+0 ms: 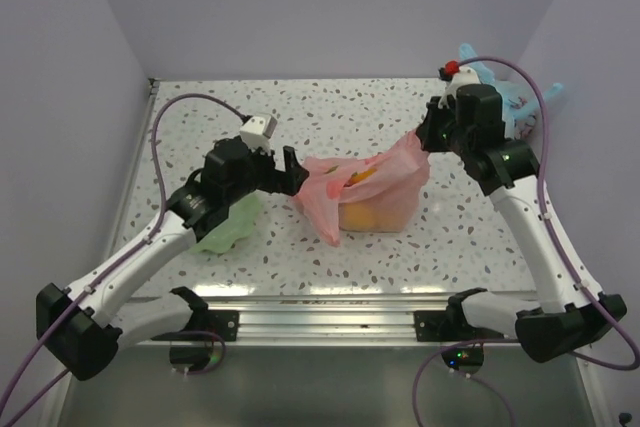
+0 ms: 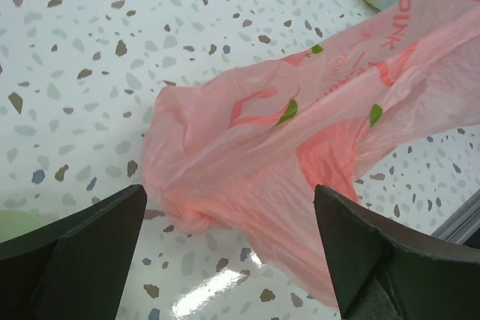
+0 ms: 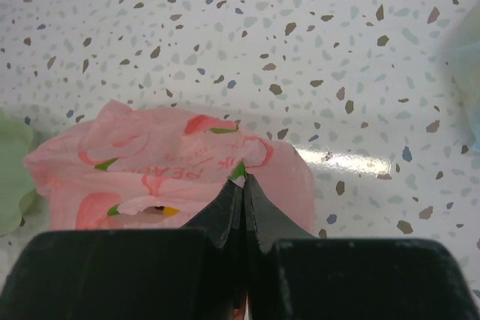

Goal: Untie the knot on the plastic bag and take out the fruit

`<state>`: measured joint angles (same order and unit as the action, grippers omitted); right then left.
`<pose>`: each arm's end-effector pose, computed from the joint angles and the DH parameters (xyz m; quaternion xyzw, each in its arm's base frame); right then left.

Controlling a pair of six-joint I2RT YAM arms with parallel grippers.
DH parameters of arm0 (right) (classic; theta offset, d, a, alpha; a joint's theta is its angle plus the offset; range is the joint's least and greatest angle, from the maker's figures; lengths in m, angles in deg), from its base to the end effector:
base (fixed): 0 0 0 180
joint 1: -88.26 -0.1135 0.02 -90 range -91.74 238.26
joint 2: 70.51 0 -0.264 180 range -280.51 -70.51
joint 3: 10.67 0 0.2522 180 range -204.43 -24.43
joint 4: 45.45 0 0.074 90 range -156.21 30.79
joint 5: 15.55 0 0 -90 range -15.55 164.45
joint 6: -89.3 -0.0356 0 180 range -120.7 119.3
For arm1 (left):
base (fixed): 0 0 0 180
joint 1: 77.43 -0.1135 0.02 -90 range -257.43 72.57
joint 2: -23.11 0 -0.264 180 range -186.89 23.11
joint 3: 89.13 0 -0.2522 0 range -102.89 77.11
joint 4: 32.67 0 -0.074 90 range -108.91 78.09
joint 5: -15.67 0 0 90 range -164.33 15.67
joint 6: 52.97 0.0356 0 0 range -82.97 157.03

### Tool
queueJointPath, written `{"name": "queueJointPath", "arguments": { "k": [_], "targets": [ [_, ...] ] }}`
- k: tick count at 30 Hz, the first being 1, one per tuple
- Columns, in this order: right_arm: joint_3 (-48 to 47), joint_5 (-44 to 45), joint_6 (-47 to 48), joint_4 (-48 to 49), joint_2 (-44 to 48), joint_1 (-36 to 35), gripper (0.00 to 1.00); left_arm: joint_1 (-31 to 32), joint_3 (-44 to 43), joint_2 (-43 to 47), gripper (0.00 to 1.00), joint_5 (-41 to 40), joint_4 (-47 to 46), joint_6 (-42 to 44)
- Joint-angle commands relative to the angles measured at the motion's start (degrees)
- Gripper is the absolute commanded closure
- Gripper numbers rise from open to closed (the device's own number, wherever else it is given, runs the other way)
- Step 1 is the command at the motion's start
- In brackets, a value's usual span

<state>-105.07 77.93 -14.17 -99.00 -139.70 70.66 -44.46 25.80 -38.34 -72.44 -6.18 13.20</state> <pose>0.2397 0.0738 0.4157 -0.0154 0.8583 0.1121 0.5005 0.2062 -0.1351 0.3187 0.0755 0.8298 -0.2750 0.4797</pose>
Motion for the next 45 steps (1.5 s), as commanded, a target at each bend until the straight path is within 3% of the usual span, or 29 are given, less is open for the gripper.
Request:
{"name": "queueJointPath", "arguments": {
  "k": [1,8,15,28,40,45],
  "targets": [
    [-0.13,-4.63,2.84,2.09,2.48,-0.23,1.00,5.16,-5.54,-1.47,0.00,-5.47,-0.25,6.69],
    [1.19,-5.68,3.54,3.05,3.88,-0.67,1.00,13.86,-14.77,-12.89,0.00,-8.30,-1.03,8.63],
    [3.30,-5.86,3.02,3.23,5.20,-0.85,1.00,15.19,-21.20,-22.21,0.00,-9.72,-0.78,10.38],
    [4.09,-4.89,3.81,2.17,6.17,-0.94,1.00,17.39,-19.80,-24.59,0.00,-3.47,-4.82,14.78],
    [3.74,-5.16,4.07,1.73,7.13,-0.94,1.00,17.39,-21.29,-31.18,0.05,-16.12,-3.42,12.68],
    [3.91,-1.21,5.30,0.77,7.67,-0.94,1.00,14.85,-17.69,-30.31,0.11,-21.41,-2.98,11.18]
  ]
}}
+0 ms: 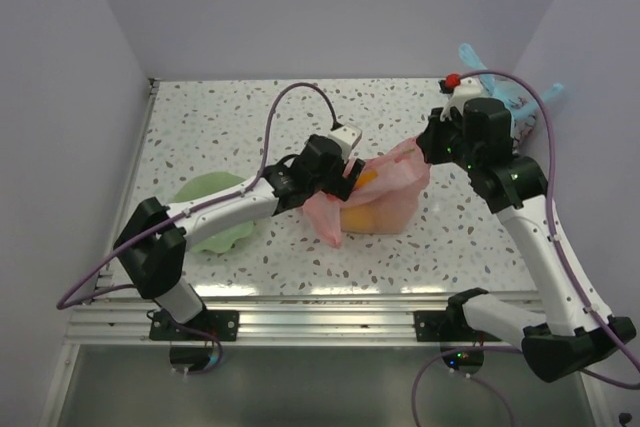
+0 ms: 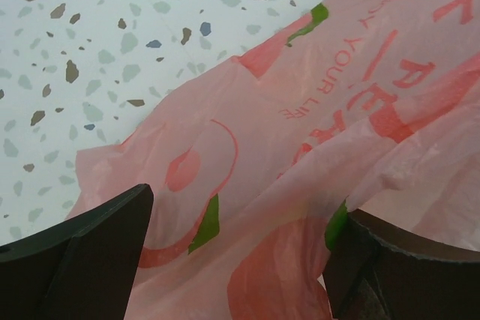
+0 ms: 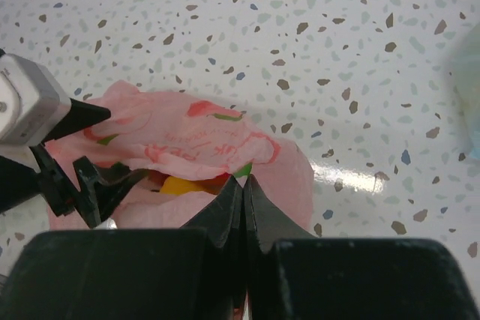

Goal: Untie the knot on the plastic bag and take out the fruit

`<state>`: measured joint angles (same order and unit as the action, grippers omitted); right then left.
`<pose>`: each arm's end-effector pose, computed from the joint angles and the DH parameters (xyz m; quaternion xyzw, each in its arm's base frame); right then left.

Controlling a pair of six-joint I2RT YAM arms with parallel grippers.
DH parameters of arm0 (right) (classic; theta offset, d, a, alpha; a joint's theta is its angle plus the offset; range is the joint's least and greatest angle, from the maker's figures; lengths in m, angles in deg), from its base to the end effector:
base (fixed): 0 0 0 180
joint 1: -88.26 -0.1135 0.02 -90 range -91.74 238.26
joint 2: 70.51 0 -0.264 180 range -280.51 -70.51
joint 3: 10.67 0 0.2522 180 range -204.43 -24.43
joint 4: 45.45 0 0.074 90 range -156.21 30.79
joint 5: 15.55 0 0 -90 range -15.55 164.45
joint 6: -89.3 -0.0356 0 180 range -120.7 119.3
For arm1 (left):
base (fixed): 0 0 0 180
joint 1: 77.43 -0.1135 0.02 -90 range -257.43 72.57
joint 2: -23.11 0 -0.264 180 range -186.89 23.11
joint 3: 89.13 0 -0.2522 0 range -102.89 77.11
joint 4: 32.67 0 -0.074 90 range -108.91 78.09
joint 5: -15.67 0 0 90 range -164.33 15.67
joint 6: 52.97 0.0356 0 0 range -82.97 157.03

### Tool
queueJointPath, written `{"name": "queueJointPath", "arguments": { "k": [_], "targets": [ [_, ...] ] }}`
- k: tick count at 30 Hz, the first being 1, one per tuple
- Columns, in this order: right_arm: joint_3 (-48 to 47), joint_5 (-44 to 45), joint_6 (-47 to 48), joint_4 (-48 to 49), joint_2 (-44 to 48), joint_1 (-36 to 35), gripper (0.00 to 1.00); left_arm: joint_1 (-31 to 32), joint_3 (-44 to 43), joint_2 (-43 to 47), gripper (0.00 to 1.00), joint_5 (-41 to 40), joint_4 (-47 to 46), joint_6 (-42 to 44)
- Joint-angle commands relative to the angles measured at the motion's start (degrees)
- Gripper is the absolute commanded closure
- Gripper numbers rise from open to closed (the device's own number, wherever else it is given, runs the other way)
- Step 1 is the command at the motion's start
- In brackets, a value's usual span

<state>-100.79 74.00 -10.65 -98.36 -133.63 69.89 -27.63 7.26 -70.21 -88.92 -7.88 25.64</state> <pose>0.2124 0.0708 0.4156 -0.0643 0.8452 0.1330 0.5136 0.2478 -0.2793 0.2731 0.2329 0.8484 -0.1383 0.4547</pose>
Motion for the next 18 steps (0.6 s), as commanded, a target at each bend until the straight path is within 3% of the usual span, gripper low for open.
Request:
{"name": "queueJointPath", "arguments": {
  "k": [1,6,12,13,14,18],
  "targets": [
    [-0.20,3.86,1.96,-0.39,1.50,-0.17,1.00,-4.77,2.24,2.08,0.11,-4.49,-0.66,-1.69],
    [1.38,17.81,-1.11,-2.50,0.89,0.00,1.00,-13.14,6.03,6.48,0.13,-5.18,2.06,-2.93],
    [1.74,20.84,-6.03,-1.98,-3.50,1.67,1.00,-19.74,8.32,8.94,0.22,-5.45,6.55,-2.05],
    [1.56,21.01,-6.74,-1.98,-4.55,2.72,1.00,-21.22,8.49,9.38,0.26,-5.10,7.16,-1.96],
    [1.30,21.01,-7.27,-1.89,-6.22,3.34,1.00,-21.93,8.50,10.34,0.38,-4.58,7.34,-1.87],
    [1.03,18.56,-11.04,0.13,-10.71,8.25,1.00,-23.87,7.80,12.72,0.59,2.61,7.43,-1.43]
  ]
}}
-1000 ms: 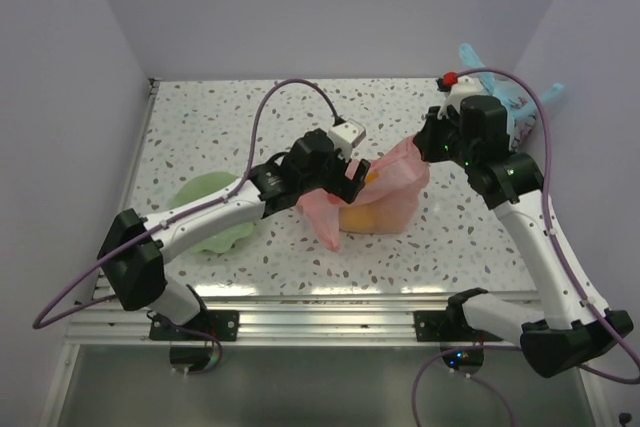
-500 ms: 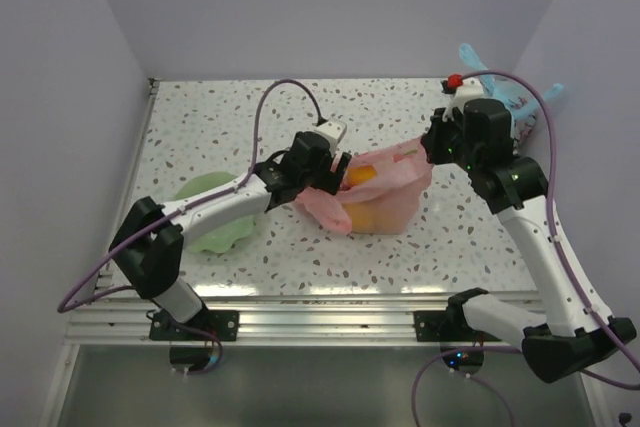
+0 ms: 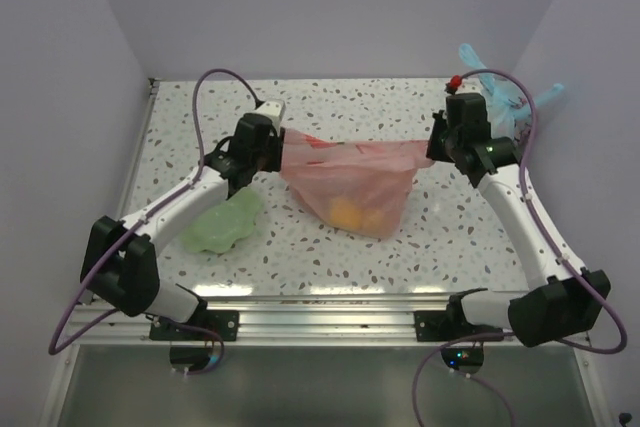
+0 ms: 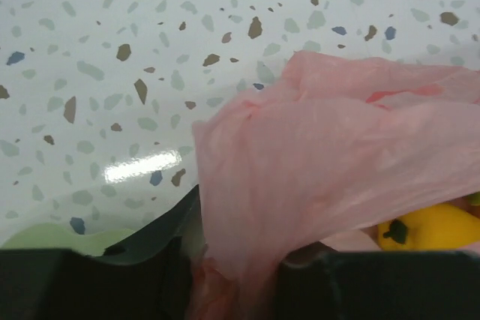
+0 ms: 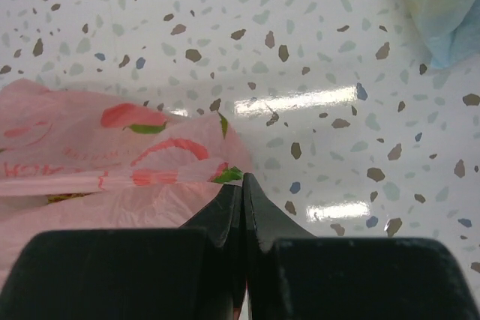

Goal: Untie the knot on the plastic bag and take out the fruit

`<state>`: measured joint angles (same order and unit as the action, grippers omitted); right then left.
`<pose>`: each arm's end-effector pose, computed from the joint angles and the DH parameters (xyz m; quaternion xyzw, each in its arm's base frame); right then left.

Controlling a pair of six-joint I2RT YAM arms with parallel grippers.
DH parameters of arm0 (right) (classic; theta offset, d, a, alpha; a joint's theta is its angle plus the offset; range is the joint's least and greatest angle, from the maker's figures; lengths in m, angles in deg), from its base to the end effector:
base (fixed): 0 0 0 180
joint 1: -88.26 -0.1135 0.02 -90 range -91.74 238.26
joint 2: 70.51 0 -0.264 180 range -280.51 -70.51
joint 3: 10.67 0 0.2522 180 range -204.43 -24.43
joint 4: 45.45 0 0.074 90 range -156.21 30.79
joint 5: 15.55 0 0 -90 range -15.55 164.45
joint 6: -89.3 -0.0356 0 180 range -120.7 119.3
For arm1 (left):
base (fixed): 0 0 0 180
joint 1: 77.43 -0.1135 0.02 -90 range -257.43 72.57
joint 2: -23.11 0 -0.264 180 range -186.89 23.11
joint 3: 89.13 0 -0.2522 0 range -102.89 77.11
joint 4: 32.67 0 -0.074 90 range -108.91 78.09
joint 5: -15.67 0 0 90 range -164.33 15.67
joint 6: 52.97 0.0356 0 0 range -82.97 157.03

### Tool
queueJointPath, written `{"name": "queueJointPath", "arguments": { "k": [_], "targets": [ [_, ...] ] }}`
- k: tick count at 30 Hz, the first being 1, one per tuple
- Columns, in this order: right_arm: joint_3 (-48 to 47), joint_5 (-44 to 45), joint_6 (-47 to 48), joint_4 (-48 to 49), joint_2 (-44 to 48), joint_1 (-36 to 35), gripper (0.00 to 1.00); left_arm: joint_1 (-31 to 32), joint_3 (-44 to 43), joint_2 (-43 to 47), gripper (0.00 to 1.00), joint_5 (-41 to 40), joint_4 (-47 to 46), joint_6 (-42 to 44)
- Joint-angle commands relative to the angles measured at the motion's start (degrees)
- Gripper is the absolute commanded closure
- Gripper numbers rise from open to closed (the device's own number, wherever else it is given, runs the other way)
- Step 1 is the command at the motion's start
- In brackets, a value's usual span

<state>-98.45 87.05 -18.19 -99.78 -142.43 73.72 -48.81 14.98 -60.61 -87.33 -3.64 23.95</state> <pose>0.2592 0.0592 0.3657 0.0707 0.8936 0.0242 0.4426 0.2917 -0.1500 0.2764 0.0700 0.8873 -0.0636 0.4513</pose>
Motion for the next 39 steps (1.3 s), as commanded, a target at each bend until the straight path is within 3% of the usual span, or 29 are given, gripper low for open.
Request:
{"name": "queueJointPath", "arguments": {
  "k": [1,4,6,9,12,14,15,17,18,21,27,30,39],
  "targets": [
    [-1.22,4.20,-4.29,2.42,-2.78,6.70,1.00,-2.87,-0.53,3.39,0.70,2.78,3.54,0.16],
    [-1.22,2.17,-5.97,4.45,-6.91,9.70,1.00,-3.22,-0.28,4.53,0.91,12.35,2.32,-1.15],
    [-1.04,2.34,-6.32,5.24,-9.97,10.15,1.00,-4.01,1.04,4.97,1.00,21.28,0.74,-3.43],
    [-0.34,0.77,-7.55,4.81,-13.67,10.94,1.00,-5.06,5.07,4.71,1.00,28.70,-1.99,-7.04],
    [-0.07,-2.91,-6.33,4.54,-12.99,10.68,1.00,-5.24,7.89,4.71,1.00,31.08,-4.09,-10.90],
    [-1.12,-3.11,-4.58,4.63,-10.36,9.10,0.84,-5.16,8.69,4.62,1.00,32.50,-5.42,-13.97],
    [-2.00,-3.20,-3.96,4.63,-9.21,7.79,0.61,-5.15,9.39,4.62,1.00,33.90,-6.90,-15.03],
    [-6.20,-2.24,-1.94,2.27,-6.40,6.03,0.42,-5.07,9.74,4.88,1.00,34.61,-8.05,-17.58],
    [-7.88,-1.01,-1.14,1.13,-5.78,3.67,0.28,-5.07,9.75,4.97,1.00,34.62,-8.67,-18.11],
    [-13.32,3.83,1.58,-2.74,-4.46,0.05,0.16,-5.07,9.22,5.50,1.00,33.65,-8.50,-19.26],
    [-19.40,0.15,3.52,-3.98,-2.87,-8.46,0.13,-4.98,7.64,6.20,1.00,32.86,-7.27,-20.67],
    [-19.59,-2.93,3.87,-2.67,-4.28,-14.08,0.18,-4.89,7.55,6.20,1.00,32.94,-7.62,-21.63],
    [-7.82,-1.97,-0.25,5.85,-9.64,-20.52,0.18,-4.19,6.49,6.12,1.00,32.07,-8.15,-23.04]
  ]
}}
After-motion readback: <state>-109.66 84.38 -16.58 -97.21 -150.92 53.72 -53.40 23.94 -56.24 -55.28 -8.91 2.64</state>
